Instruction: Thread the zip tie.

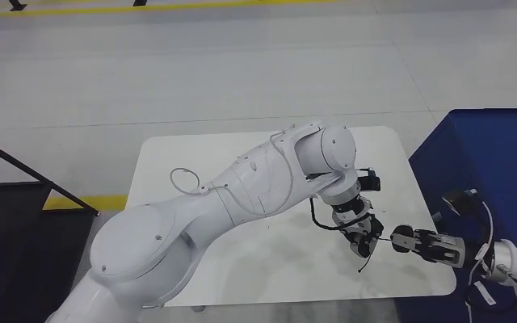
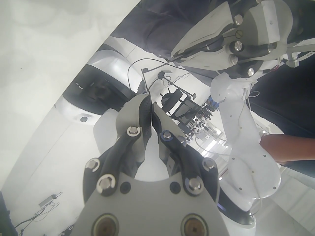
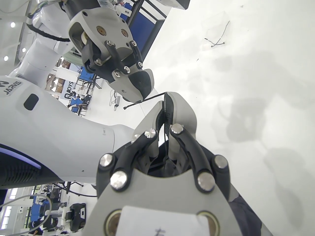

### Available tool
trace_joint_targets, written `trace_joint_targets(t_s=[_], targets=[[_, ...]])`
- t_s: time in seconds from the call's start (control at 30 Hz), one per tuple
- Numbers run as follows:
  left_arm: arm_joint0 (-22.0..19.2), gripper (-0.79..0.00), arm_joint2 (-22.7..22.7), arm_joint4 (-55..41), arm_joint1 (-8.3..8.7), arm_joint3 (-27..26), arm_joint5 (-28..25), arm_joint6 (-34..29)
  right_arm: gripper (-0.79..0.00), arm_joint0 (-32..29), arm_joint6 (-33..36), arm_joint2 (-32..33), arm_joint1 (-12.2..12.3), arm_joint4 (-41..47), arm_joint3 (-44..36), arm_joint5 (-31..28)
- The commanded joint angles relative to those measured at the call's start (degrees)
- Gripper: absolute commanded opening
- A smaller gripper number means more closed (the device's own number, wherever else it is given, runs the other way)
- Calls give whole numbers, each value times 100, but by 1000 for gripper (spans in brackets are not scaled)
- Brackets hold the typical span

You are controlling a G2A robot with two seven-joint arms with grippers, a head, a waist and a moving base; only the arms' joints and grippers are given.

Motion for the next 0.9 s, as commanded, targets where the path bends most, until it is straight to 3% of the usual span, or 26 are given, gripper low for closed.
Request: trace_joint_targets(t_s=[0.0, 0.87], targets=[[-12, -785, 0, 6, -14, -3, -4, -4, -785, 7, 5, -3, 13, 9, 15, 5], [6, -785, 0, 74, -203, 365, -158, -158, -785, -72, -93, 9, 131, 80, 56, -93]])
